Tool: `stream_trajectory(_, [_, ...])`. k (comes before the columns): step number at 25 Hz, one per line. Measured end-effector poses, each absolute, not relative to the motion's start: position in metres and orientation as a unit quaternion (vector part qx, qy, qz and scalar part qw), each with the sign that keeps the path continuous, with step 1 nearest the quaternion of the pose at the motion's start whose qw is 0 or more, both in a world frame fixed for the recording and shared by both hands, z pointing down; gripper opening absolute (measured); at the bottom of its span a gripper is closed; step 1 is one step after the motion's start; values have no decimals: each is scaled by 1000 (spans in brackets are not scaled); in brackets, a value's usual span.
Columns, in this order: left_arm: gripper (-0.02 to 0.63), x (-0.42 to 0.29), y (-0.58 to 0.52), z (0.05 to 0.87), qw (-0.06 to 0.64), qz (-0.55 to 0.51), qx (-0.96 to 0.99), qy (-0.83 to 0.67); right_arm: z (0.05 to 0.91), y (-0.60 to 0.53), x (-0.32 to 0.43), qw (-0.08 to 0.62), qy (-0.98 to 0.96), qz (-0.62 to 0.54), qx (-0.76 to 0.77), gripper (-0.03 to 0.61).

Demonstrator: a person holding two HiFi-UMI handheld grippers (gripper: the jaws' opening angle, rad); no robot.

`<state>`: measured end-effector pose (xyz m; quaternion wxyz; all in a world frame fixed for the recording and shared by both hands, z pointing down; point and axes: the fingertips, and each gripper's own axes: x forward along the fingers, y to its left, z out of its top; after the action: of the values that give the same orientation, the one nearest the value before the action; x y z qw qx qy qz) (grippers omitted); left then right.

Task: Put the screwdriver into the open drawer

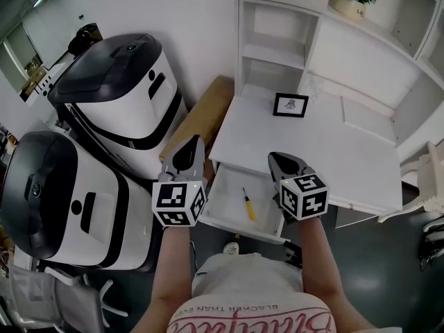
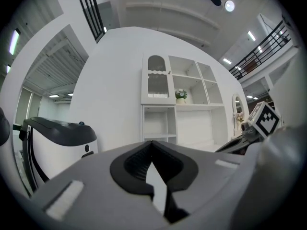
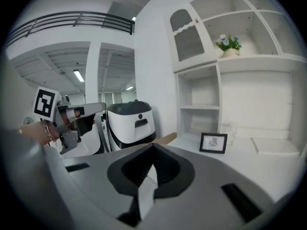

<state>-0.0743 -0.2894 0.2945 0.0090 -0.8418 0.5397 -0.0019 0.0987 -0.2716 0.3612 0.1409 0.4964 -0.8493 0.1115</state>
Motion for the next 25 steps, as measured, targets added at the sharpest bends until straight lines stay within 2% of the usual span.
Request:
stream_trajectory(17, [9,-65,-279,222,98,30,-845,524,220,-245,127,43,-833,-52,548,6])
stream_trajectory(25, [9,-67,-273,203,110,44,-843,525,183,-234,132,38,-814,-110,569,6])
